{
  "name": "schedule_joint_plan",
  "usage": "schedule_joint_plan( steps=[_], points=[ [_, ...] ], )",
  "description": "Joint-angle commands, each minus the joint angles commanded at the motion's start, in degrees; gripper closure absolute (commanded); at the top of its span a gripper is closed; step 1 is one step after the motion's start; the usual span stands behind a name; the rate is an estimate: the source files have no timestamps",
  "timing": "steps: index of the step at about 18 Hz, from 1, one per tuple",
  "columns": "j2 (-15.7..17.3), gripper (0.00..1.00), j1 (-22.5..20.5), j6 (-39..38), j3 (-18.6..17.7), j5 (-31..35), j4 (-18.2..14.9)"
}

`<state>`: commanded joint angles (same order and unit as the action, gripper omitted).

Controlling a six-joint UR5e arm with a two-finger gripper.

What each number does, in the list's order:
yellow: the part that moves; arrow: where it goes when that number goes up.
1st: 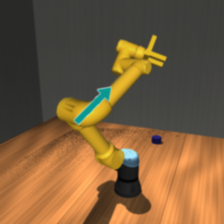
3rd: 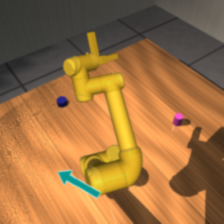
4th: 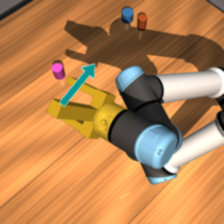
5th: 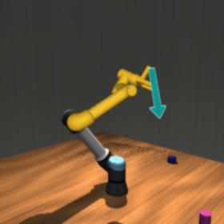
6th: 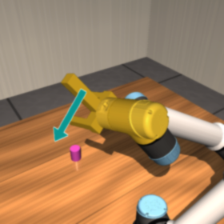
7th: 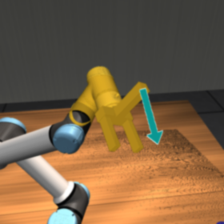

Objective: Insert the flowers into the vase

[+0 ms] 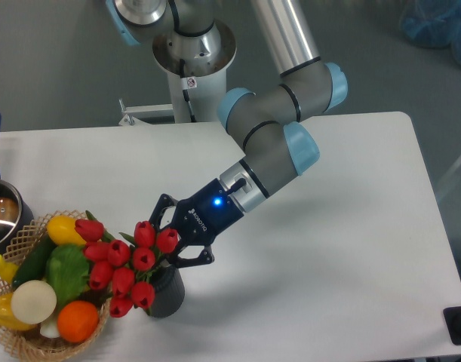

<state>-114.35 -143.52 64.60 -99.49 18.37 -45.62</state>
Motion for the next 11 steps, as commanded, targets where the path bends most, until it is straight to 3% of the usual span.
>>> schedule_joint_plan(
  steps=[7, 9, 10, 11],
  points=[
    [1.0, 0.41, -3.1, 0.1, -1.6, 0.1, 0.1],
    [2.0, 0.23, -4.6, 0.1, -2.2, 0.1, 0.0],
    [2.5, 0.06, -5.0, -0.1, -2.5, 0.1, 0.0],
    [3.2, 0.00, -6.2, -0.1, -2.8, 0.1, -0.1]
  ],
)
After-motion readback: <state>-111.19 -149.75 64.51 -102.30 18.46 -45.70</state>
